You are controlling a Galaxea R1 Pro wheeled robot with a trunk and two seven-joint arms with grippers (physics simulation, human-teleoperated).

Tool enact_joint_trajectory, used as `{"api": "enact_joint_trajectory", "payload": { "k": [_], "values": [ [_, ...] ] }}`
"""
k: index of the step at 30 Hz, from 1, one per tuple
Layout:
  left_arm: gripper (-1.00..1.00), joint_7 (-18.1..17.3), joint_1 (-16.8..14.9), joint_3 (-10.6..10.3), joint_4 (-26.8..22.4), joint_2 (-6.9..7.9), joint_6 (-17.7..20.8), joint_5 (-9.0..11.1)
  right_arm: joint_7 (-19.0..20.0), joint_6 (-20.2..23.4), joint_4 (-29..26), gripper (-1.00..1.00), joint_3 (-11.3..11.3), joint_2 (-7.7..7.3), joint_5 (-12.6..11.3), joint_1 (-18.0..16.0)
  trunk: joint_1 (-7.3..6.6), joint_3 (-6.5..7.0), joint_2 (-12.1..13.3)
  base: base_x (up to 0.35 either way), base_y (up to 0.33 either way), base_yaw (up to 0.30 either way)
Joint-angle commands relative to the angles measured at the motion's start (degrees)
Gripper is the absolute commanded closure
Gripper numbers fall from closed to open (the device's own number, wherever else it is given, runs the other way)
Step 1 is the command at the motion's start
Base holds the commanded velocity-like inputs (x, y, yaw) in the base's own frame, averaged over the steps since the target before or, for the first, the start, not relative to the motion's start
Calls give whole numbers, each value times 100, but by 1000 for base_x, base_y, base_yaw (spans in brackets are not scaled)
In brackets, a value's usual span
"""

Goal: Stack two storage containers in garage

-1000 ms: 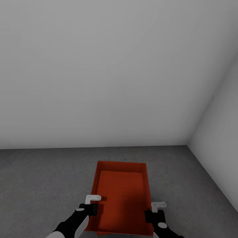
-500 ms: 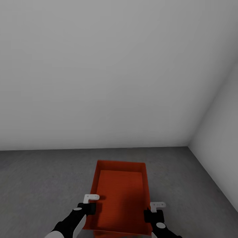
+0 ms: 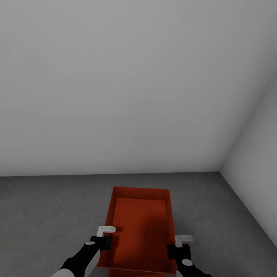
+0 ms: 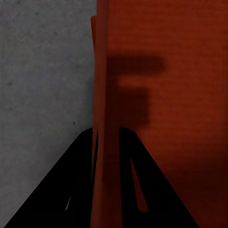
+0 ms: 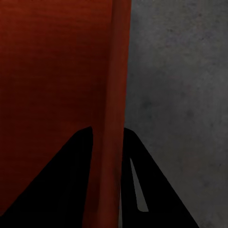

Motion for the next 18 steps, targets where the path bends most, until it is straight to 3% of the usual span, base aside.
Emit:
{"api": "enact_joint_trajectory", "payload": {
  "k": [1,18],
  "values": [
    [100,23,1,-18,1,1,34,49,-10,-39,-11,100,4,1,20,-8,0,-5,-3,0,0,0],
    [100,29,1,-20,1,1,34,49,-10,-27,-11,100,4,1,20,-8,0,-5,-3,0,0,0]
  ]
}}
